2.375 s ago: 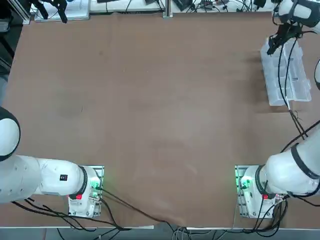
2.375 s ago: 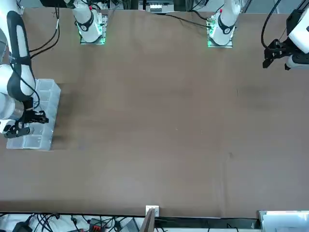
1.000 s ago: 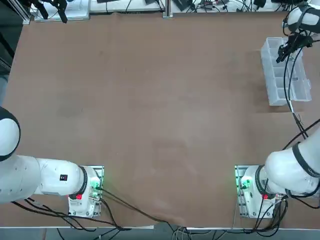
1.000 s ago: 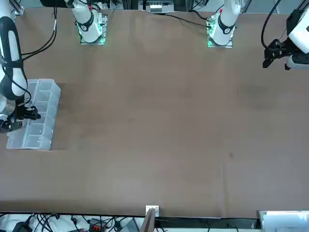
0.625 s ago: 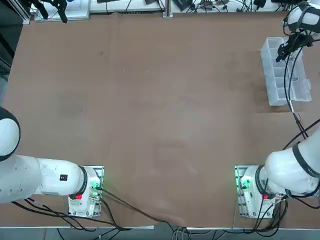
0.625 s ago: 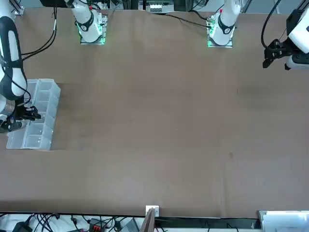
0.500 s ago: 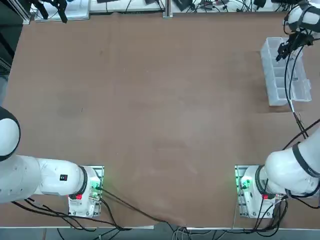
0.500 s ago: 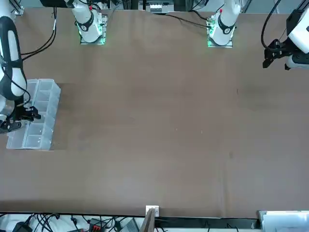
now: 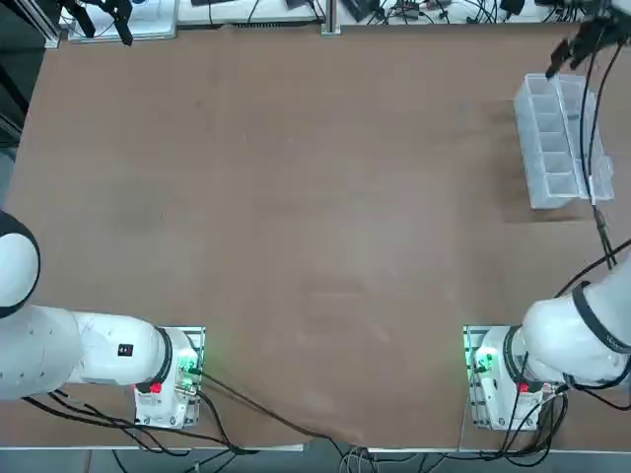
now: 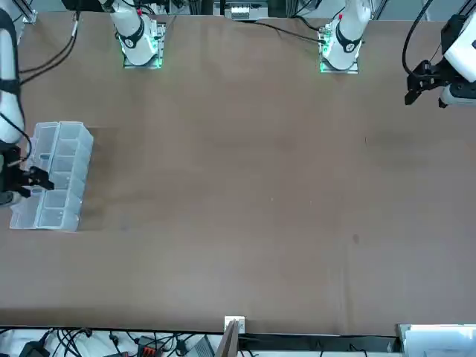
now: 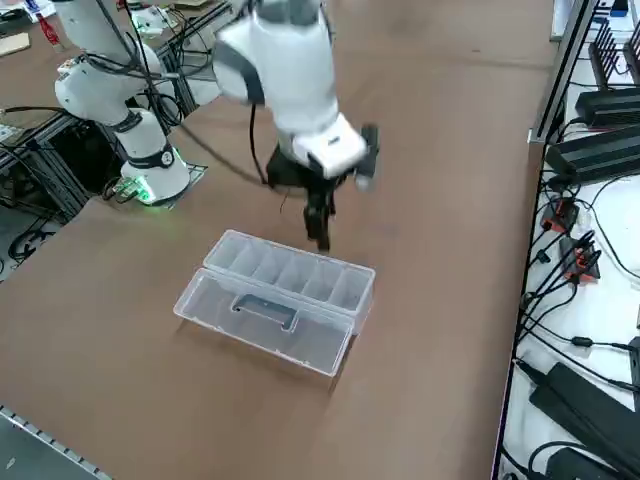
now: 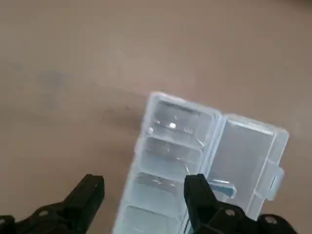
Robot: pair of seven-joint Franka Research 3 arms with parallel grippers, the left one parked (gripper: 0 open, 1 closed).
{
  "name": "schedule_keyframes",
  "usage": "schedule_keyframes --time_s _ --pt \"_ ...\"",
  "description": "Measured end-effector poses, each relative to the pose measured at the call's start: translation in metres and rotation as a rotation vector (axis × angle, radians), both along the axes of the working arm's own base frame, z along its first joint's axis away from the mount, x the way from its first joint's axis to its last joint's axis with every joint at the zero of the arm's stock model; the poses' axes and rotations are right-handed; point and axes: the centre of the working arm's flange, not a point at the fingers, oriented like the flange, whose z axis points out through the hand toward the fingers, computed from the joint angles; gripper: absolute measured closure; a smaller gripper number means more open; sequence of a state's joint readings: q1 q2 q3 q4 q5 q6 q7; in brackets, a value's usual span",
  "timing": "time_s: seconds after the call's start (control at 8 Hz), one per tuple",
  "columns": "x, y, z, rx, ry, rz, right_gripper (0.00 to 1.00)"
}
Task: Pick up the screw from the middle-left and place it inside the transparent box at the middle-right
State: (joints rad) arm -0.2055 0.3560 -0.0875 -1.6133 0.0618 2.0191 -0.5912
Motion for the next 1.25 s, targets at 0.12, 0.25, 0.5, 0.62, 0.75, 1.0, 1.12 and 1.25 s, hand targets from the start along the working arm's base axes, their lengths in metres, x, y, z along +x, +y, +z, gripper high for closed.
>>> schedule_keyframes --time_s 0.12,0.25,0.5,0.62,0.75,1.0,1.12,1.25 --pt "-0.001 0.017 0.04 0.01 -0.029 0.016 0.0" --pt "-0.007 0.038 0.077 0.019 -0.035 0.006 0.0" --pt "-0.03 0.076 0.13 0.044 0.002 -0.064 0.0" --pt "-0.041 0.096 0.15 0.039 0.024 -0.103 0.0" --pt "-0.05 0.117 0.165 0.009 0.039 -0.14 0.0" --pt "-0.068 0.149 0.19 -0.028 0.043 -0.189 0.0" --pt "-0.078 0.156 0.199 -0.028 0.06 -0.195 0.0" --pt "-0.088 0.16 0.206 -0.026 0.069 -0.212 0.0"
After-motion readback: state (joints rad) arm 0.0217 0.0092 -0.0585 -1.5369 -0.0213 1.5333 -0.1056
